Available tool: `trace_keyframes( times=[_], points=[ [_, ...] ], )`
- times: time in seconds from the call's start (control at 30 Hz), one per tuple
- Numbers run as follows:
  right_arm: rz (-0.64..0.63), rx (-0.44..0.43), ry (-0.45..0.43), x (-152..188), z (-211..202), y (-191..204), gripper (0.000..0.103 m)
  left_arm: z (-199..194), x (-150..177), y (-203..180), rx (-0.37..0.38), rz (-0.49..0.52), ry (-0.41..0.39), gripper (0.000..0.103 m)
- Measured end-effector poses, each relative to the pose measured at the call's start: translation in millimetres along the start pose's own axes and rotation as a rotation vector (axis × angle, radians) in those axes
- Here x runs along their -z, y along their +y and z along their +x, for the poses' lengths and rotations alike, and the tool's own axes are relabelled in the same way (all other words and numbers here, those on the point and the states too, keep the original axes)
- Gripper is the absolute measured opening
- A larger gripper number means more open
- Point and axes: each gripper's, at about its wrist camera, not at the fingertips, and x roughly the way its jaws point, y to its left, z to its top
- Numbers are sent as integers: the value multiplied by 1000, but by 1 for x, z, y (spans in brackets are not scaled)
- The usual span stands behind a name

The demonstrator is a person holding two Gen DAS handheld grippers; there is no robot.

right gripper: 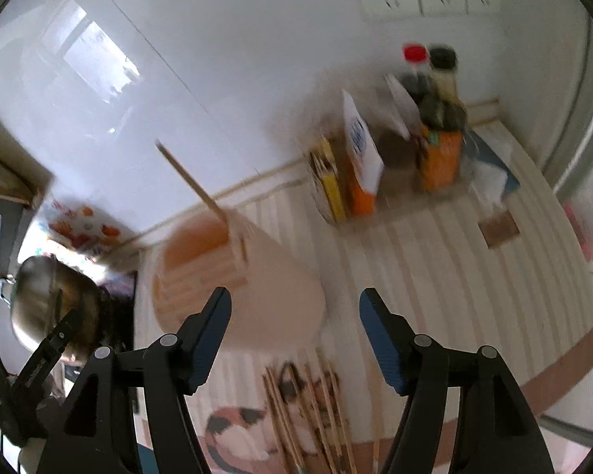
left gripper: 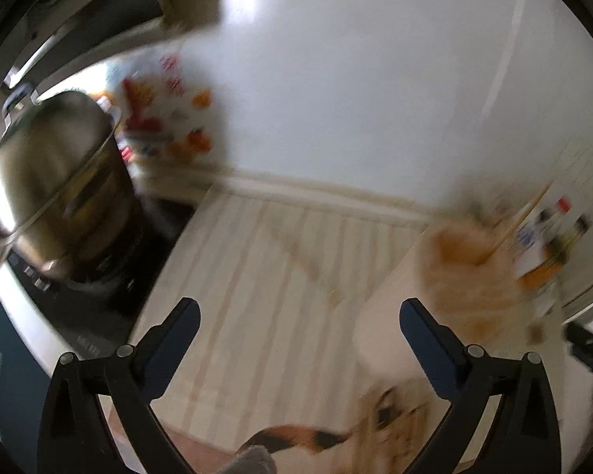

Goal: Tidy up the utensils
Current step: 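Grasp another chopstick with the left tool while the right tool grasps one too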

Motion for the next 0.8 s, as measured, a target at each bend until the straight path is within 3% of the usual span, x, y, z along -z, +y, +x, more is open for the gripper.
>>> trace_keyframes(
  times=[0.2, 0.27, 0.4, 0.5, 0.6, 0.7, 0.8],
  points=[
    [40, 79, 169, 60, 58, -35, 68, 66, 95, 8, 6, -33, 272, 101],
    [28, 103, 239, 79, 83, -44, 52, 90, 123, -6, 36, -19, 364, 99],
    [-9, 147, 367, 110, 127, -55, 37, 125, 160, -43, 85, 58, 488, 69],
    [-58, 220, 409, 125, 147, -61, 36, 142, 179, -70, 83, 145, 530, 42],
    [-84, 271, 431, 135, 155, -66, 36, 149, 189, -84, 51, 200, 530, 34],
    [-109, 305, 450, 143, 161, -70, 36, 146, 192, -93, 47, 241, 512, 5],
    [-126, 332, 456, 149, 163, -75, 21, 147, 192, -86, 18, 242, 511, 4]
  ],
)
